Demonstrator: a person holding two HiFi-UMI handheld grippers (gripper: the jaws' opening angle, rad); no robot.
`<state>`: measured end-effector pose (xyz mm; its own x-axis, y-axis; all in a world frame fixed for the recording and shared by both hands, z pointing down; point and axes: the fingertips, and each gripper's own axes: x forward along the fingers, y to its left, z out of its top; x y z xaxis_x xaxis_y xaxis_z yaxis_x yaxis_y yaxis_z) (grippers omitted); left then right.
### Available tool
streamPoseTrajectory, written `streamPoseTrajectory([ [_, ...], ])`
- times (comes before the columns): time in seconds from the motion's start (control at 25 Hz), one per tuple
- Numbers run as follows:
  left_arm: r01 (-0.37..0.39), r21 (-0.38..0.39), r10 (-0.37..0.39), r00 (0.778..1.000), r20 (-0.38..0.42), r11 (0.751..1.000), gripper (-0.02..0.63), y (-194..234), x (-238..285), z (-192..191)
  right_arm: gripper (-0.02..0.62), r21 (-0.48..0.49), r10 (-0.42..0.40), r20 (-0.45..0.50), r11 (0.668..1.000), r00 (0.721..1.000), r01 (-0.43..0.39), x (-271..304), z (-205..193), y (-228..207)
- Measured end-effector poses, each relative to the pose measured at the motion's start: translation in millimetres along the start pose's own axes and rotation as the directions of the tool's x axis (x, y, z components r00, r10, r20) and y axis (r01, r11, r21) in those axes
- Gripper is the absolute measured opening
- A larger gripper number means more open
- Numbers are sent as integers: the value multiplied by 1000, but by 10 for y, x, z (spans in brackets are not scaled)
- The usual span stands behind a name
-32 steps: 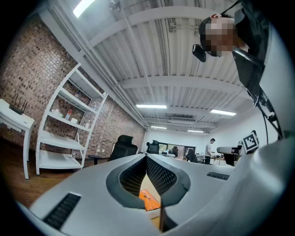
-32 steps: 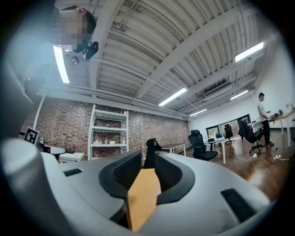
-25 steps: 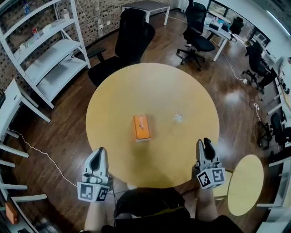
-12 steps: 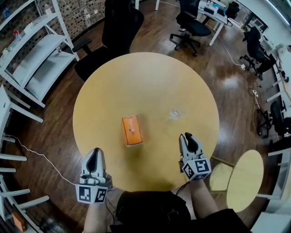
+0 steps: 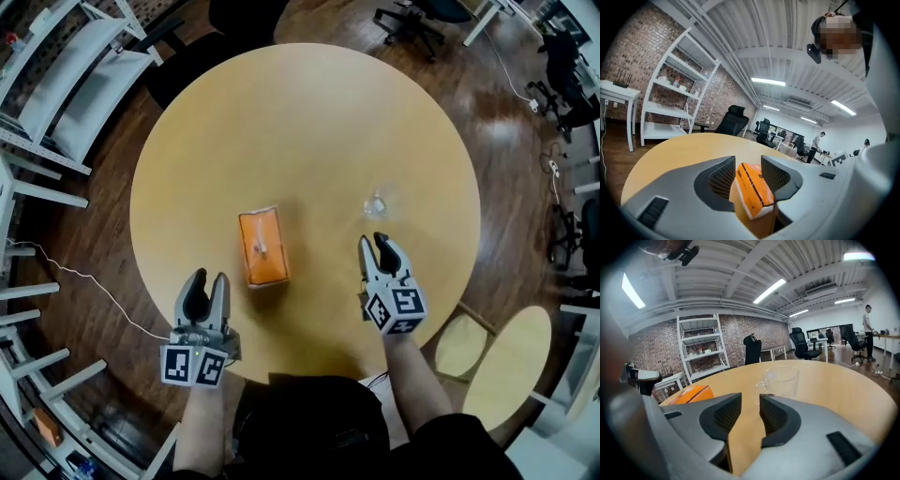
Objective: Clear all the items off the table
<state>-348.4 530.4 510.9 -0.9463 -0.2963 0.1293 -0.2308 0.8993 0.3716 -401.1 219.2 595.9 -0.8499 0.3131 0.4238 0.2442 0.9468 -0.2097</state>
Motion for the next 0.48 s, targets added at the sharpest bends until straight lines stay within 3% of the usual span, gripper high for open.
streamPoseTrajectory([
  [0.48,-20,-9,19,997,-80,1000,164,122,21,-185,124,35,-46,31,998,998,45,622,-116,-9],
])
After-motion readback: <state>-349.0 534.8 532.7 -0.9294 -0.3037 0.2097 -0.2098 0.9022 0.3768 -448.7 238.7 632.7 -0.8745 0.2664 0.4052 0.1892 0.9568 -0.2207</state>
